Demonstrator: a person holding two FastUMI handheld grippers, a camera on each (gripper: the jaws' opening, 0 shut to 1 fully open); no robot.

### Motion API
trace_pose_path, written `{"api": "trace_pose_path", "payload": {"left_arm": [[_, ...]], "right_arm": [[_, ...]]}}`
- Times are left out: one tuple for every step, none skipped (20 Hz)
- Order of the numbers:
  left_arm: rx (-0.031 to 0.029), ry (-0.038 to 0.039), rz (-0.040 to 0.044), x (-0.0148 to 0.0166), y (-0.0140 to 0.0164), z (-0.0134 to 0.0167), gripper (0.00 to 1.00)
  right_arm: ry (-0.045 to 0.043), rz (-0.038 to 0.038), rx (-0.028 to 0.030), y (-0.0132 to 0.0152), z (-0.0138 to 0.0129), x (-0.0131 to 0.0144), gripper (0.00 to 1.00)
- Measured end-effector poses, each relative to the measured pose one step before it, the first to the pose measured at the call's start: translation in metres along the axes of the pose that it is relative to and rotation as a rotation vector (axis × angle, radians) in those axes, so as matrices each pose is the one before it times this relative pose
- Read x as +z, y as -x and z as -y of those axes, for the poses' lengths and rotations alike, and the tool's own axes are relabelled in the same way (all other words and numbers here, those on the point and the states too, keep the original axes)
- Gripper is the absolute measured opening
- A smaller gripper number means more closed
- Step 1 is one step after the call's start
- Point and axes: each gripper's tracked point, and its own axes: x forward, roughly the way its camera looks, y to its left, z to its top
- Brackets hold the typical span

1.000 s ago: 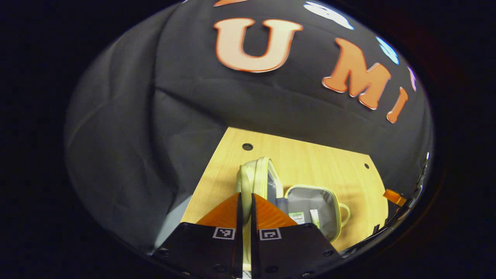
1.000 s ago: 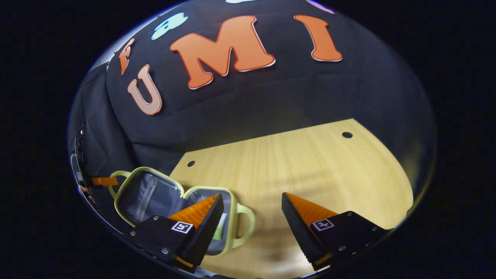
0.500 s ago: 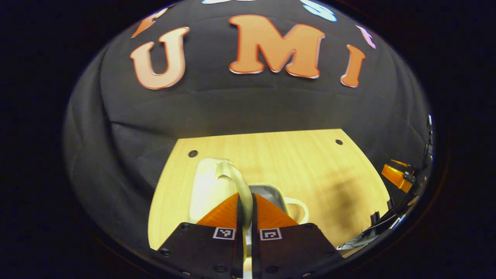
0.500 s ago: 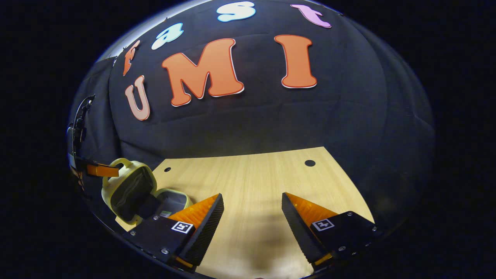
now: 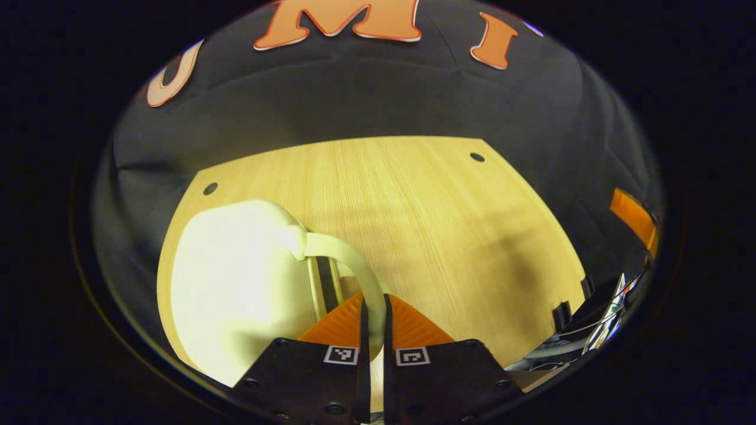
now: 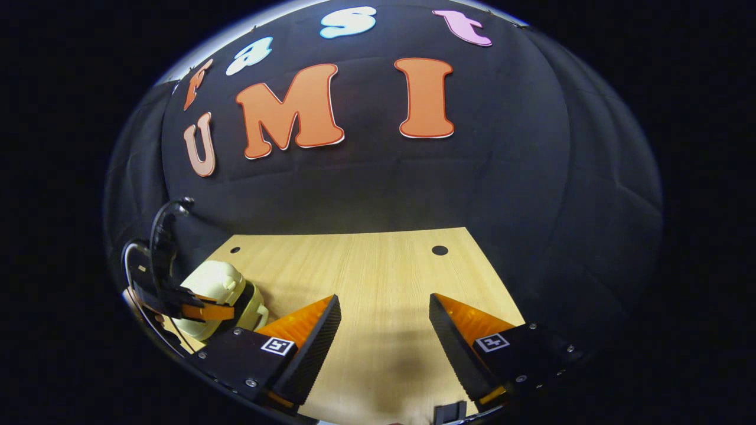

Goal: First open the suitcase, pack the skin care products into it, and then close the suitcase.

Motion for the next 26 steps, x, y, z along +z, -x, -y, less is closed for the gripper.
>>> {"api": "trace_pose_path", "payload": {"left_arm": [[0.00966, -0.01717, -0.02102, -0.00705, -0.01215, 0.00077, 0.09], [0.01048, -0.02012, -0.01509, -0.00434, -0.00230, -0.00378, 0.09], [0.00626, -0.02079, -0.00791, -0.00357, -0.00662, -0.00011, 0.08], [0.00461, -0.01546, -0.00328, -0.00135, -0.00581, -0.00058, 0.09], [0.00202, -0.00854, -0.00490, -0.00223, -0.00389, 0.00199, 0.09], [0.00134, -0.00178, -0.00455, 0.00035, 0.00007, -0.00034, 0.09], [-0.00127, 0.00183, 0.00162, -0.00011, 0.00055, 0.00091, 0.09], [0.00130, 0.00053, -0.00757, -0.00120, 0.00052, 0.00092, 0.12], [0.00114, 0.00252, -0.00140, 0.00047, 0.00003, 0.00064, 0.13], [0.01677, -0.00052, 0.01534, 0.00246, 0.00117, -0.00255, 0.16], [-0.00681, 0.00149, 0.01207, 0.00313, 0.00528, -0.00227, 0.22], [-0.00895, 0.00307, 0.02055, 0.00545, 0.00699, -0.00070, 0.29], [-0.02677, 0.00191, 0.02769, 0.00679, 0.00933, 0.00303, 0.28], [-0.01408, 0.00771, 0.03339, 0.00815, 0.01150, 0.00113, 0.30], [-0.01771, 0.00434, 0.04380, 0.01313, 0.01457, 0.00399, 0.47], [-0.00939, 0.01260, 0.05500, 0.01597, 0.01550, 0.00303, 0.64], [-0.01309, 0.01457, 0.06563, 0.02035, 0.01312, -0.00036, 0.82], [-0.00472, 0.02080, 0.07216, 0.02007, 0.01482, -0.00342, 0.99], [0.00476, 0.02497, 0.07927, 0.02065, 0.01389, -0.00828, 0.99], [0.01461, 0.02488, 0.08726, 0.02120, 0.01213, -0.00863, 0.99], [0.02576, 0.02054, 0.09938, 0.01986, 0.01238, -0.00984, 0.99], [0.03109, 0.01330, 0.10349, 0.02253, 0.00958, -0.01173, 0.99], [0.03709, 0.00553, 0.09255, 0.01871, 0.00906, -0.00730, 0.99], [0.03126, -0.00026, 0.07995, 0.01530, 0.00963, -0.00945, 0.99], [0.02105, -0.01056, 0.06843, 0.01481, -0.00215, -0.00150, 0.98], [0.02306, -0.01457, 0.06029, 0.01231, 0.00834, -0.00318, 0.97]], "right_arm": [[-0.00311, -0.00290, -0.00204, 0.00094, 0.00252, -0.00210, 0.96], [-0.00440, -0.00410, 0.00059, -0.00106, 0.00122, -0.00228, 0.96], [-0.00600, -0.00478, -0.00201, -0.00026, 0.00091, -0.00224, 0.96], [-0.00542, -0.00321, -0.00414, -0.00008, 0.00083, -0.00345, 0.96], [-0.00549, -0.00296, -0.00669, 0.00143, 0.00052, -0.00182, 0.96], [-0.00416, -0.00188, -0.00403, -0.00056, -0.00065, -0.00222, 0.96], [-0.00199, -0.00284, -0.00636, 0.00045, -0.00056, -0.00225, 0.96], [-0.00030, -0.00486, -0.00604, -0.00030, -0.00066, -0.00277, 0.96], [-0.00159, -0.00264, -0.00428, 0.00011, -0.00170, -0.00161, 0.96], [-0.00255, 0.00012, -0.00729, 0.00194, -0.00082, -0.00106, 0.96], [-0.00404, -0.00617, -0.00909, 0.00071, -0.00063, -0.00085, 0.96], [-0.00712, -0.00263, -0.00655, -0.00013, -0.00211, -0.00081, 0.96], [-0.00481, 0.00041, -0.00172, 0.00060, -0.00341, 0.00055, 0.96], [0.00097, 0.00020, -0.00419, 0.00318, -0.00227, 0.00029, 0.96], [0.00511, 0.00169, -0.00807, -0.00009, -0.00197, 0.00051, 0.96], [0.00402, 0.00483, -0.00643, 0.00295, -0.00213, 0.00100, 0.96], [-0.00054, 0.00994, -0.00306, 0.00201, -0.00467, 0.00301, 0.95], [-0.00231, 0.00919, 0.00116, 0.00419, -0.00573, 0.00154, 0.96], [-0.00244, 0.01091, 0.00381, 0.00224, -0.00612, 0.00164, 0.96], [-0.00143, 0.01386, 0.00338, 0.00075, -0.00611, 0.00189, 0.96], [-0.00065, 0.01800, 0.00514, 0.00182, -0.00664, 0.00289, 0.96], [0.00056, 0.02361, 0.00661, 0.00258, -0.00785, 0.00289, 0.96], [-0.00035, 0.02512, 0.00293, 0.00237, -0.00539, 0.00396, 0.96], [-0.00172, 0.02422, 0.00254, 0.00280, -0.00965, 0.00291, 0.96], [0.00011, 0.02189, -0.00092, 0.00083, -0.00390, 0.00259, 0.96], [-0.00132, 0.01516, -0.00415, 0.00224, -0.00320, 0.00066, 0.96]]}}
